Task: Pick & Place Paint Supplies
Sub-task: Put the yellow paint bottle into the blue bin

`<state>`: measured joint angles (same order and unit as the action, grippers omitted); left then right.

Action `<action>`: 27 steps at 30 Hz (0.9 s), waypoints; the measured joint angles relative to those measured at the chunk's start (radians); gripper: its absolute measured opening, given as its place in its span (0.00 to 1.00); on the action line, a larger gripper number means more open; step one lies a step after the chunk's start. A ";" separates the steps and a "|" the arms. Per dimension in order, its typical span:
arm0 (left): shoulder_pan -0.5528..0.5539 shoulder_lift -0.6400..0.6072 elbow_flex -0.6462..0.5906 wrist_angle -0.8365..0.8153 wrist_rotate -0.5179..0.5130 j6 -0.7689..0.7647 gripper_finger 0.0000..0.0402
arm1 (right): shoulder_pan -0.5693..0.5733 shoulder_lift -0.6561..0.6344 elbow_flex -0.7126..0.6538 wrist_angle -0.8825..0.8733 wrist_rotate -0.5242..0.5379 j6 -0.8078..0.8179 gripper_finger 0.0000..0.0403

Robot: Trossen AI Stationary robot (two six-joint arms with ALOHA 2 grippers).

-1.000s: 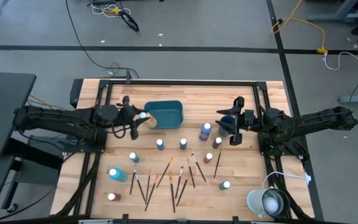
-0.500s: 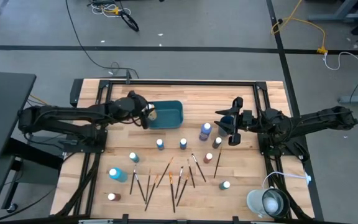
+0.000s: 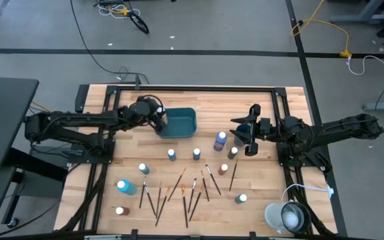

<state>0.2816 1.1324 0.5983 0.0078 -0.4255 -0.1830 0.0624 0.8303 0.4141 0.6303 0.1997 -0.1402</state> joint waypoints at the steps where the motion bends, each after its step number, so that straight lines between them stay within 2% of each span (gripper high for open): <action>1: 0.004 0.000 0.000 0.000 0.000 -0.001 0.31 | 0.000 0.000 0.000 -0.001 0.000 0.000 0.48; 12: 0.028 0.007 -0.014 -0.012 0.022 -0.038 0.32 | 0.000 0.000 -0.001 -0.003 -0.001 0.001 0.48; 23: 0.034 0.093 -0.011 0.067 -0.010 -0.041 0.33 | 0.000 0.000 -0.001 0.003 -0.003 0.001 0.48; 27: 0.034 0.094 -0.011 0.067 -0.027 -0.042 0.36 | 0.000 0.000 -0.001 0.003 -0.003 0.001 0.48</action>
<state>0.3153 1.2266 0.5873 0.0747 -0.4526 -0.2253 0.0620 0.8303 0.4129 0.6334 0.1970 -0.1395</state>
